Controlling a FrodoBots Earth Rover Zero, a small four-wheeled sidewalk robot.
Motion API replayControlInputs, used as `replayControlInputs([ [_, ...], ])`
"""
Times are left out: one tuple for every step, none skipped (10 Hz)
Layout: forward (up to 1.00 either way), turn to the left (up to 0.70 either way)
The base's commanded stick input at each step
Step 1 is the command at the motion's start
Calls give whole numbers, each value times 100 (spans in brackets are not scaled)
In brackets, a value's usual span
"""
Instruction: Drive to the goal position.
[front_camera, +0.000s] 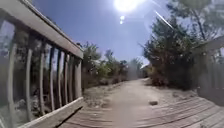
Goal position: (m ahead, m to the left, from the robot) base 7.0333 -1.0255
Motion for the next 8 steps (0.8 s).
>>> replayControlInputs([
  [44,2],
  [44,2],
  [44,2],
  [44,2],
  [44,2],
  [44,2],
  [44,2],
  [44,2],
])
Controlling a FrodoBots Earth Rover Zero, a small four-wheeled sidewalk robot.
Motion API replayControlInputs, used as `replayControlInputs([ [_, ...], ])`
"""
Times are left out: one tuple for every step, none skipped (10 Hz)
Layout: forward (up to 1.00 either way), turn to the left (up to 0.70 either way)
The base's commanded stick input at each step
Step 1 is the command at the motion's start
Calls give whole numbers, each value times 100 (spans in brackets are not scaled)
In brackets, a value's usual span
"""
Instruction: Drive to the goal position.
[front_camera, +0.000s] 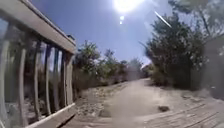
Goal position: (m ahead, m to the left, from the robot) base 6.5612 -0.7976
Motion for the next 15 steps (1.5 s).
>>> replayControlInputs([
  [44,2],
  [44,2],
  [44,2],
  [44,2],
  [44,2],
  [44,2],
  [44,2],
  [44,2],
  [44,2],
  [44,2],
  [44,2],
  [44,2],
  [44,2],
  [44,2],
  [44,2],
])
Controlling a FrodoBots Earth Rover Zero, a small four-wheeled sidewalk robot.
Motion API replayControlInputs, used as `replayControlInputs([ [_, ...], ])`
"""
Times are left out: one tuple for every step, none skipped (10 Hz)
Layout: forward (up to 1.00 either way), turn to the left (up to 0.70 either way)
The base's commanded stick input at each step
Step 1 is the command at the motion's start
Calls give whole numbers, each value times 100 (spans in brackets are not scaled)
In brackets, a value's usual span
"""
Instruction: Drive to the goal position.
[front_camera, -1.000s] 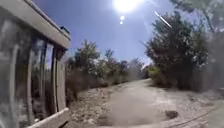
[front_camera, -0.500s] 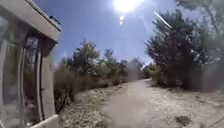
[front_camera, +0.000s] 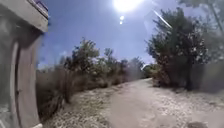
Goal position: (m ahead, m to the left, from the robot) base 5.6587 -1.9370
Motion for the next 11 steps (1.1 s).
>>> replayControlInputs([
  [44,2],
  [44,2],
  [44,2],
  [44,2],
  [44,2],
  [44,2],
  [44,2],
  [44,2],
  [44,2],
  [44,2],
  [44,2],
])
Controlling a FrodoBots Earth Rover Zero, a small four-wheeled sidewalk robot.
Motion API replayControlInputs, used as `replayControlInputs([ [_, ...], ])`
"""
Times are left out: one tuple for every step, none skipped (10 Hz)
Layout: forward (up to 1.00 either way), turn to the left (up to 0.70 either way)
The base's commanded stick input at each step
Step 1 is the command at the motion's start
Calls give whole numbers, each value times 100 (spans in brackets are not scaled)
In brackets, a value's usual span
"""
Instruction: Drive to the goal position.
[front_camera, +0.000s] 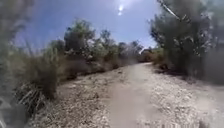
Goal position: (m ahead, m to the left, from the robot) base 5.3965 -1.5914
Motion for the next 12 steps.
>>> replayControlInputs([
  [44,2],
  [44,2],
  [44,2],
  [44,2],
  [44,-7],
  [44,-27],
  [44,-27],
  [44,-27],
  [44,-27],
  [44,-27],
  [44,-27],
  [44,-17],
])
